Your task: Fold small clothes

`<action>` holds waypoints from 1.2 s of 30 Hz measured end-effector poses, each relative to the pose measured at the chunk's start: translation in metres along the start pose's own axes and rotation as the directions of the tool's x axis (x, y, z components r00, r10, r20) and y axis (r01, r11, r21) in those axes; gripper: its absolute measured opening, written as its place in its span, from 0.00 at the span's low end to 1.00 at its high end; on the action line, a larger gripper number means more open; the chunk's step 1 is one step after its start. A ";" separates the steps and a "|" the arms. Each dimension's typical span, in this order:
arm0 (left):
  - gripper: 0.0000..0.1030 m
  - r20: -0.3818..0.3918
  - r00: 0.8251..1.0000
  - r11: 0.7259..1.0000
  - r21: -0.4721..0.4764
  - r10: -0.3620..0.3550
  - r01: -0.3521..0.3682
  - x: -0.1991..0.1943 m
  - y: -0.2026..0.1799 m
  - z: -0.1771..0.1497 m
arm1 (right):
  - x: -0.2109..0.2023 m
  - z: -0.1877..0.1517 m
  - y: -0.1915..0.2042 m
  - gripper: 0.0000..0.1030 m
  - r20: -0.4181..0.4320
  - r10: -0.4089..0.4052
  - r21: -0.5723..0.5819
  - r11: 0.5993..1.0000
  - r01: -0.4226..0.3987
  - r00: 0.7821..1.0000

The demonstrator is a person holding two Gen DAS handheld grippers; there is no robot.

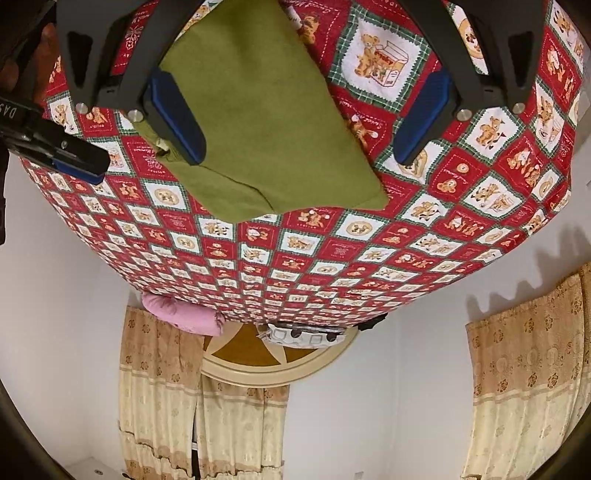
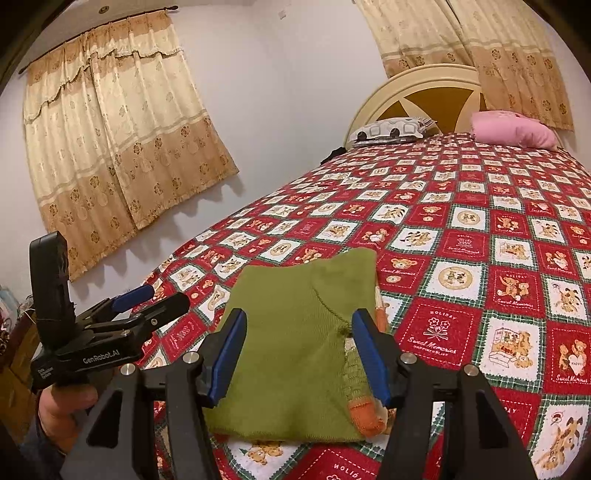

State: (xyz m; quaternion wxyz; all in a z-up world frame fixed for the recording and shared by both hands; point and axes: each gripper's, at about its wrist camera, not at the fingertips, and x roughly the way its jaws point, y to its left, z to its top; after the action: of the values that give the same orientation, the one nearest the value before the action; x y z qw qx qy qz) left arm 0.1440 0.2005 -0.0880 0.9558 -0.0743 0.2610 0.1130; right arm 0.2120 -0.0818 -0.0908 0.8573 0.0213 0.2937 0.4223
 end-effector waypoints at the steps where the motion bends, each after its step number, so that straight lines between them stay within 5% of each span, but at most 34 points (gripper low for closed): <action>1: 1.00 -0.001 1.000 1.000 0.000 0.000 0.000 0.000 0.000 0.000 | -0.001 0.000 0.001 0.59 -0.001 0.004 0.000 1.000 -0.004 1.000; 26: 1.00 -0.006 1.000 1.000 0.016 -0.005 0.005 -0.001 -0.004 0.002 | -0.005 -0.002 0.007 0.59 -0.003 0.013 0.000 1.000 -0.013 1.000; 36: 1.00 0.050 0.999 0.999 0.033 0.012 -0.014 -0.013 -0.007 0.009 | -0.016 0.004 0.018 0.59 0.027 0.016 -0.023 1.000 -0.015 0.999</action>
State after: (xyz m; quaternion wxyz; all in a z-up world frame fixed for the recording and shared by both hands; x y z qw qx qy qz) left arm 0.1391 0.1931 -0.0731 0.9623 -0.0540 0.2396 0.1168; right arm 0.1940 -0.0813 -0.0751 0.8582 0.0198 0.2768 0.4319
